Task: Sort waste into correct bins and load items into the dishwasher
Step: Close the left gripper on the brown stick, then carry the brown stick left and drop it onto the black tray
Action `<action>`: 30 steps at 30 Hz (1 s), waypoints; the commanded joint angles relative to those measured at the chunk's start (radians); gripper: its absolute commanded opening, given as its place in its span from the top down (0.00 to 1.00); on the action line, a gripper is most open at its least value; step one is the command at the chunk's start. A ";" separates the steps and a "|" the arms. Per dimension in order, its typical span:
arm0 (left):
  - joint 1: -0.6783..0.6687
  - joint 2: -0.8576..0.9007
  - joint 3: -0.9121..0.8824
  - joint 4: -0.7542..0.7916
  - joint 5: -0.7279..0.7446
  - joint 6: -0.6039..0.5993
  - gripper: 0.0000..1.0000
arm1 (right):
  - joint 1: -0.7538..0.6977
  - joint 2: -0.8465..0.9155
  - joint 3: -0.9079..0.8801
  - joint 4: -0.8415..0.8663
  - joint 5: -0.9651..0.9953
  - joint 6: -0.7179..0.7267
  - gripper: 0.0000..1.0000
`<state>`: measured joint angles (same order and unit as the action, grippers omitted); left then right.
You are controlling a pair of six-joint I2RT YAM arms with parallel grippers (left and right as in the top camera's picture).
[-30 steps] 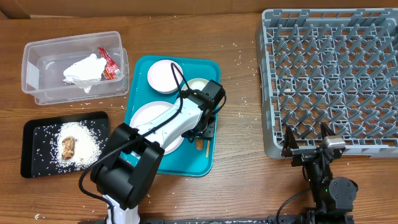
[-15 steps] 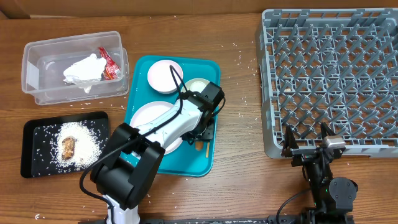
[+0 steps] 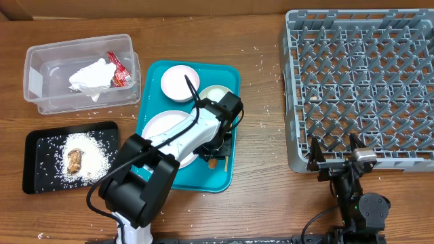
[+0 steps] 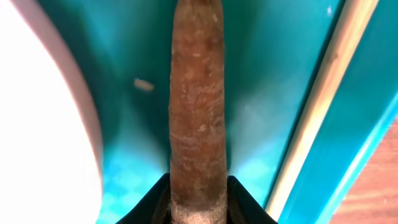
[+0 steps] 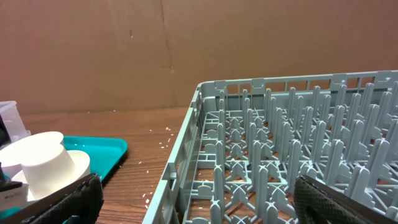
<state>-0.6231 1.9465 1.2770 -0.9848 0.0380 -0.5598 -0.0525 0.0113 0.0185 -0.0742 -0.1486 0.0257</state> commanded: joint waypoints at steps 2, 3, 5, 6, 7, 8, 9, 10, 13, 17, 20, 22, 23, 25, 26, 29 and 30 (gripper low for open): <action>-0.005 0.005 0.101 -0.068 0.014 -0.013 0.73 | -0.006 -0.001 -0.010 0.004 0.009 -0.004 0.00; -0.005 0.005 0.123 -0.089 0.013 -0.013 0.74 | -0.006 -0.001 -0.010 0.004 0.009 -0.004 0.00; -0.003 0.005 0.165 -0.127 0.010 -0.013 0.74 | -0.006 -0.001 -0.010 0.004 0.009 -0.004 0.00; -0.001 0.004 0.190 -0.149 0.005 -0.013 0.74 | -0.006 -0.001 -0.010 0.004 0.009 -0.004 0.00; 0.003 0.003 0.216 -0.174 -0.004 -0.013 0.74 | -0.006 -0.001 -0.010 0.004 0.009 -0.004 0.00; 0.011 0.003 0.248 -0.207 -0.018 -0.013 0.74 | -0.006 -0.001 -0.010 0.004 0.009 -0.004 0.00; 0.021 0.003 0.279 -0.238 -0.033 -0.013 0.74 | -0.006 -0.001 -0.010 0.004 0.009 -0.004 0.00; 0.032 0.003 0.311 -0.269 -0.050 -0.013 0.74 | -0.006 -0.001 -0.010 0.004 0.009 -0.004 0.00; 0.090 0.002 0.409 -0.375 -0.107 -0.014 0.73 | -0.006 -0.001 -0.010 0.003 0.009 -0.004 0.00; 0.212 0.002 0.526 -0.496 -0.188 -0.017 0.73 | -0.006 -0.001 -0.010 0.004 0.009 -0.004 0.00; 0.324 0.002 0.581 -0.549 -0.199 -0.017 0.72 | -0.006 -0.001 -0.010 0.004 0.009 -0.004 0.00; 0.408 0.002 0.594 -0.563 -0.199 -0.016 0.72 | -0.006 -0.001 -0.010 0.004 0.009 -0.003 0.00; 0.450 0.002 0.594 -0.563 -0.199 -0.011 0.72 | -0.006 -0.001 -0.010 0.004 0.009 -0.003 0.00; 0.537 0.002 0.592 -0.563 -0.198 -0.013 0.72 | -0.006 -0.001 -0.010 0.004 0.009 -0.004 0.00; 0.581 0.002 0.591 -0.563 -0.197 -0.013 0.73 | -0.006 -0.001 -0.010 0.004 0.009 -0.004 0.00; 0.705 0.002 0.591 -0.567 -0.190 -0.013 0.73 | -0.006 -0.001 -0.010 0.004 0.009 -0.004 0.00; 0.743 0.002 0.590 -0.570 -0.190 -0.013 0.73 | -0.006 -0.001 -0.010 0.004 0.009 -0.004 0.00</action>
<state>0.0418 1.9472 1.8488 -1.5448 -0.1329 -0.5602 -0.0528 0.0113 0.0185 -0.0761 -0.1490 0.0254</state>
